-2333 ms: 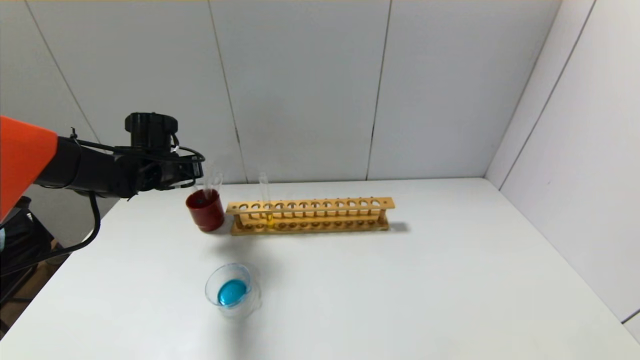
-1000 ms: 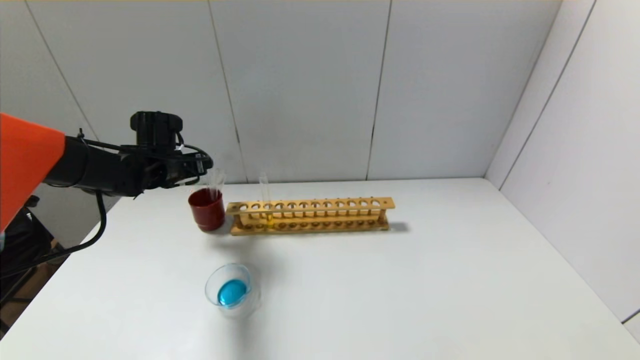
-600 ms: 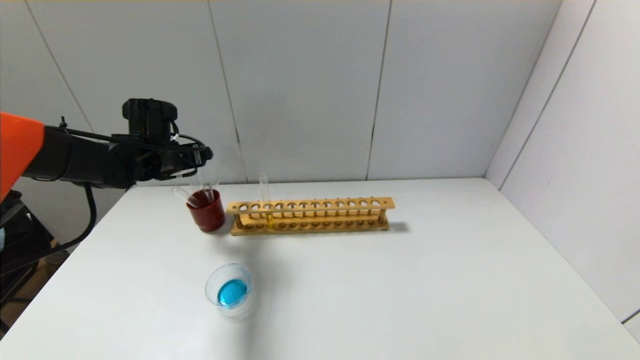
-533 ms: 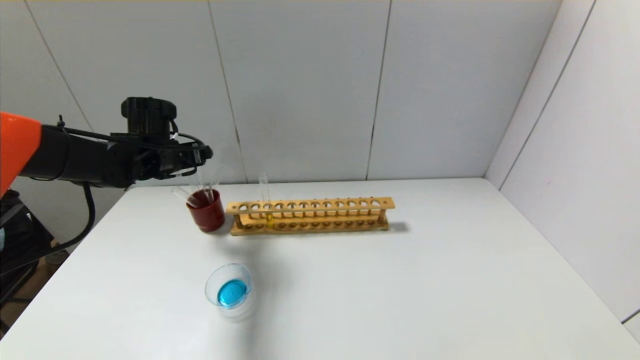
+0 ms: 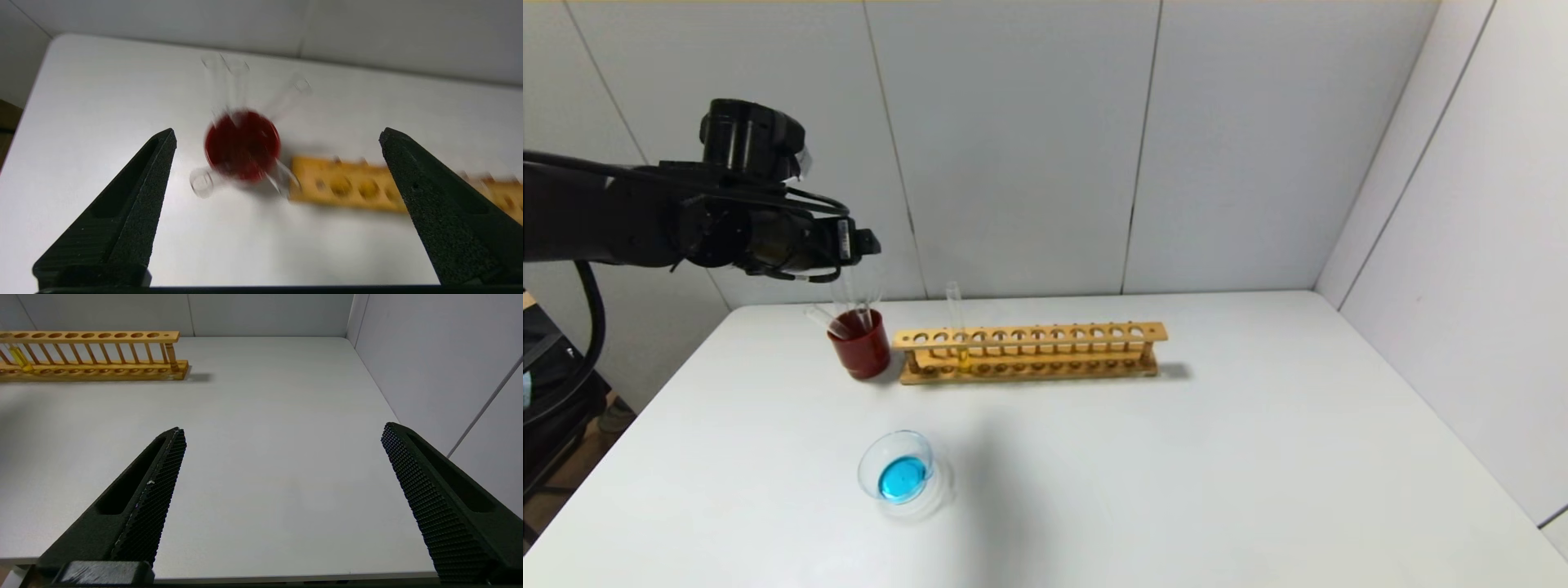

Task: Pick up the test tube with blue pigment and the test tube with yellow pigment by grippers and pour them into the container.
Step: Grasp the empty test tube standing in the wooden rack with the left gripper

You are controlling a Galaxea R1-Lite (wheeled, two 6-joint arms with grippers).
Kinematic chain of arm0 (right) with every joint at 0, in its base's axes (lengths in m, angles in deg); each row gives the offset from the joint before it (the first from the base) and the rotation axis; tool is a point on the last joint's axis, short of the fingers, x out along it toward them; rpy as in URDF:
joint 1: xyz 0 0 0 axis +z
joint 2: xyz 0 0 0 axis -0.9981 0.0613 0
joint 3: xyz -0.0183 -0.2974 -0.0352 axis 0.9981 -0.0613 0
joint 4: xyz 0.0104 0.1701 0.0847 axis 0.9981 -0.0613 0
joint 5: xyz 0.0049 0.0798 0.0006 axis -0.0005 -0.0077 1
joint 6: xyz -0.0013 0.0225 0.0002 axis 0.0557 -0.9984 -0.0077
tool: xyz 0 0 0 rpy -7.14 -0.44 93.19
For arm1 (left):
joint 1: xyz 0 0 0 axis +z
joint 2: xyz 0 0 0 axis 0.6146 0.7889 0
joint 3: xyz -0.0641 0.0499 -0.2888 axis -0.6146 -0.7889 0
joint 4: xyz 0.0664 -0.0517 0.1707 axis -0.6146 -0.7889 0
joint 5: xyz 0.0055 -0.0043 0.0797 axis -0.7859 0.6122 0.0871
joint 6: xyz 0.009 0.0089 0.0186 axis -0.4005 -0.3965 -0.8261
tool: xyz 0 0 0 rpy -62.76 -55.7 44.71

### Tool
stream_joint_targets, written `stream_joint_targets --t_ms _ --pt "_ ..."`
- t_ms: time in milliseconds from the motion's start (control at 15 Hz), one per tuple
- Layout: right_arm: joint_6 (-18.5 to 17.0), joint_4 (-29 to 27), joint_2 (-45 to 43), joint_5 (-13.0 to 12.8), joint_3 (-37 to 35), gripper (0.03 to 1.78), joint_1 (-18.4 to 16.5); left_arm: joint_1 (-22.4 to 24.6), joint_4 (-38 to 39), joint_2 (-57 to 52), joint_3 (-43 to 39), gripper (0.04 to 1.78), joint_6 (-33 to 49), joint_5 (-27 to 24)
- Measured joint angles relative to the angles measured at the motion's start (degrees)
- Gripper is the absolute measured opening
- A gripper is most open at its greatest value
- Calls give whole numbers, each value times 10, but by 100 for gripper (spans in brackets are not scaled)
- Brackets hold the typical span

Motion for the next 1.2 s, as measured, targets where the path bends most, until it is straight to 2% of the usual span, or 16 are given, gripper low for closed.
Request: stream_joint_targets --t_ms 133,467,667,933,1067,1200 --pt "0 0 0 0 0 175 0 -30 -52 -31 -13 175 5 -1" --pt "0 0 0 0 0 175 0 -96 -53 -80 -87 175 23 1" --pt "0 0 0 0 0 175 0 -129 -27 -86 -106 175 46 15" --pt "0 0 0 0 0 175 0 -145 20 -93 -139 175 48 88" --pt "0 0 0 0 0 175 0 -148 56 -100 -155 175 42 96" --pt "0 0 0 0 0 175 0 -159 62 -107 -163 175 41 98"
